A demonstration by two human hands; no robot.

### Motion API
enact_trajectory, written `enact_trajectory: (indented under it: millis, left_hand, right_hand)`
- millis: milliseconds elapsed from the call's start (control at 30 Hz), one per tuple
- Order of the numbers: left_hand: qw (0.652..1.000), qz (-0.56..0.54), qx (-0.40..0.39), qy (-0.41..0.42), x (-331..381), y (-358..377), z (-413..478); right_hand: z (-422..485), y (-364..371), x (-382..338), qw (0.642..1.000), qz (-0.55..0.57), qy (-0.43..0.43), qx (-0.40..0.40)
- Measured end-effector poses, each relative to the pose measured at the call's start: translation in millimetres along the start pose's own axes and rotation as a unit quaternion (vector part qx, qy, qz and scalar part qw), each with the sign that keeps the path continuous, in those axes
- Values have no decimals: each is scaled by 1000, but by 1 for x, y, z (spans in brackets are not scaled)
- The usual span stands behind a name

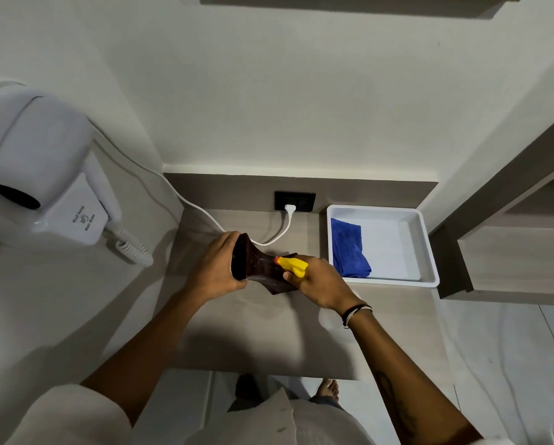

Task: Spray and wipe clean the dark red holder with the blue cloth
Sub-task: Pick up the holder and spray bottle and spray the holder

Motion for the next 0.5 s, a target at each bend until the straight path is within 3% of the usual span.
enact_trajectory:
  millis: [100,200,333,433,500]
  left_hand:
    - [1000,-13,8,-22,-3,-2,-2]
    - [992,-93,33,-83,-9,-4,-4]
    - [958,-203,21,-201,-20,-4,-6]
    - [902,-331,11,-276,-27,2,-6]
    - [905,-329,-8,-268,-26,5,-7]
  right_hand:
    - [-2,1,15,998,7,50,21]
    - [-6,-4,24,997,9,62,42]
    - [-8,-5,29,998,12,55,40]
    - [-10,-2,28,998,26,48,31]
    - [-12,0,26,998,34,39,28]
Point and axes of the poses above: each hand's wrist, its own z-axis towards the middle knuckle, its own y-axis out of the palm, x = y × z, the point moved 5 cm from there along z, towards the middle knuckle, and after that the axes turned 8 degrees about -z, right-handed, at the moved point
